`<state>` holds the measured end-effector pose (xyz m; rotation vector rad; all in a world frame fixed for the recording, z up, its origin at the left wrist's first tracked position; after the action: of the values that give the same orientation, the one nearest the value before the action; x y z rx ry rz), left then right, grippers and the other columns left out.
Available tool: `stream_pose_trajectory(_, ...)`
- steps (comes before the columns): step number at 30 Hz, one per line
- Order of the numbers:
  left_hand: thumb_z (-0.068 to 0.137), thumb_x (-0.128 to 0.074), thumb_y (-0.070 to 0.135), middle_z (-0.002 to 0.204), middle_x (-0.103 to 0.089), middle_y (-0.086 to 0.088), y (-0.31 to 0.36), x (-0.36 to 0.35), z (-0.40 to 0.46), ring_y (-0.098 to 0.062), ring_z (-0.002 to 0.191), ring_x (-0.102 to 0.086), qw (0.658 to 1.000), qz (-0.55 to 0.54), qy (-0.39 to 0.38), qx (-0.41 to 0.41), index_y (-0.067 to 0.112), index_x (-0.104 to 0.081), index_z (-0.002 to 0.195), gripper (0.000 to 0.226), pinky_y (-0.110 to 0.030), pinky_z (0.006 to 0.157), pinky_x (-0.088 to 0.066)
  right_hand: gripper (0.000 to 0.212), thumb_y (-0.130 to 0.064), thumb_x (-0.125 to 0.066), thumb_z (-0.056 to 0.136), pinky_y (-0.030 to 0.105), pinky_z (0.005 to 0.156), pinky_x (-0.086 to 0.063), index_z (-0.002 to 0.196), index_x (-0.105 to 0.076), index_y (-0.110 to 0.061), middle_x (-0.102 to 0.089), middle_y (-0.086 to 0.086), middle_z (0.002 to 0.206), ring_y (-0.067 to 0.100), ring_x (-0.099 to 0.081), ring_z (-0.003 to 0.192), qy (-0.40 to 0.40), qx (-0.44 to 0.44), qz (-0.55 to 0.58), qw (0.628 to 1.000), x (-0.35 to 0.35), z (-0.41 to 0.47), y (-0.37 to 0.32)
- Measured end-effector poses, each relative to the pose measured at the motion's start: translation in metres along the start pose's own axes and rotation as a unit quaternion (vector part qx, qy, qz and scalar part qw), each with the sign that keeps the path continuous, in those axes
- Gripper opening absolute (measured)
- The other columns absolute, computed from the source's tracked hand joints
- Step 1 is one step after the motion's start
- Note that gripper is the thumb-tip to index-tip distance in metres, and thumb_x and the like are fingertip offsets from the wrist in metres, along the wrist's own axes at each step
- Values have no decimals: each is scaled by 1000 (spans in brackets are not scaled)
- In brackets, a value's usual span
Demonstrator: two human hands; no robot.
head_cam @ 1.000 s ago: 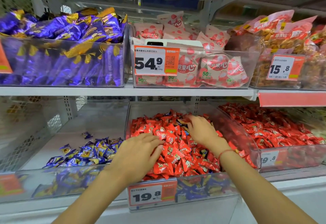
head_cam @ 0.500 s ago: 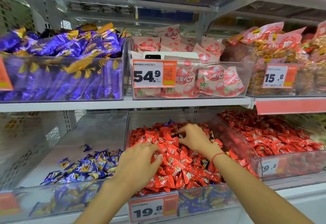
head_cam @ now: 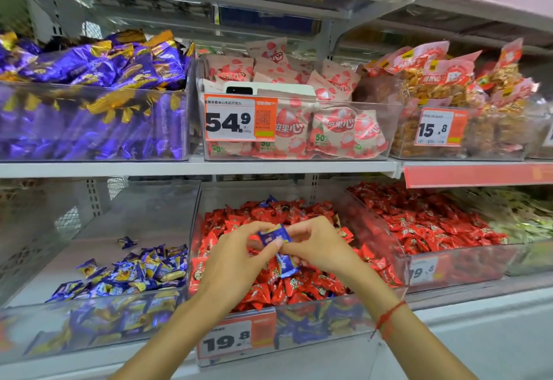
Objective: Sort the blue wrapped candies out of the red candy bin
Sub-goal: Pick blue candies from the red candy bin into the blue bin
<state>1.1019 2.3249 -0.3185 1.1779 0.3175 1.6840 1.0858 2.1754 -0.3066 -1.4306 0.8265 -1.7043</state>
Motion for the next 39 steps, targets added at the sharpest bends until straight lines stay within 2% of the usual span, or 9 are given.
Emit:
stream_pose_trajectory(3,89,-61,45,87,-66,23,-9,9,2,0,81,-63,996,20,85,18,34,-57,92,12,-33,75,-51,18,-10,-72,84,13,45,-41,101,-70,-4,-64,1,56,3,-54,41,45,-39,101,993,2,-1,0)
stream_pose_trajectory(6,97,-50,38,86,-65,3,-18,8,9,-16,76,-63,996,-46,37,73,28,-45,93,12,-43,73,-53,13,-14,-70,86,12,51,-45,96,-71,-6,-72,8,78,4,-65,57,42,-67,196,977,1,-5,-6)
stream_pose_trajectory(10,104,-36,30,83,-59,-1,-4,-1,10,-6,69,-60,964,-213,-41,155,21,-54,88,26,-27,56,-53,15,-13,-70,86,13,63,-51,97,-73,-3,-72,4,79,6,-67,63,54,-23,235,970,-17,-7,-14)
stream_pose_trajectory(15,101,-35,40,77,-64,3,-2,4,8,0,59,-59,995,-79,-48,39,23,-56,96,27,-26,53,-43,14,-9,-61,93,15,65,-53,100,-73,-11,-73,7,87,13,-70,73,48,-1,235,971,-9,-5,-18)
stream_pose_trajectory(17,100,-37,39,79,-66,6,-6,8,9,1,57,-56,996,-75,-46,31,22,-56,94,26,-26,55,-43,22,-4,-55,93,20,60,-54,95,-72,-18,-72,4,81,16,-69,70,135,-1,145,980,18,10,2)
stream_pose_trajectory(20,97,-40,46,72,-64,8,-5,7,8,-3,56,-54,994,-76,-73,21,16,-53,87,34,-26,55,-43,28,-9,-47,93,37,75,-55,106,-69,-20,-71,6,99,28,-68,88,266,-31,-197,943,58,44,47)
stream_pose_trajectory(25,91,-36,58,57,-32,1,-5,8,2,-13,52,-26,997,54,-47,-7,18,-34,73,44,-28,51,-24,34,-19,-45,98,39,101,-40,128,-57,-9,-49,17,132,33,-42,125,77,-96,-458,881,43,81,89)
stream_pose_trajectory(34,67,-37,79,55,-35,4,0,19,2,-16,53,-30,997,74,0,15,9,-44,74,71,-34,54,-29,17,-27,-82,74,23,66,-52,88,-73,-26,-69,-10,74,7,-67,73,262,-37,-132,955,60,28,54)
stream_pose_trajectory(39,79,-46,67,58,-61,4,7,17,3,-11,47,-59,998,10,-7,59,6,-51,78,61,-32,57,-47,25,-19,-77,78,18,67,-48,100,-67,-17,-75,0,87,8,-69,79,15,-75,227,971,13,0,10)
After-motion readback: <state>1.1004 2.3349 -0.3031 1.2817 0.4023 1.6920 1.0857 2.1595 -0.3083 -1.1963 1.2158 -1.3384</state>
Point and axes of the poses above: each hand's wrist, its own z-axis towards the middle knuckle, its own x-axis out of the back of the hand, y = z × x, the point moved 4 cm from there along z, towards the middle knuckle
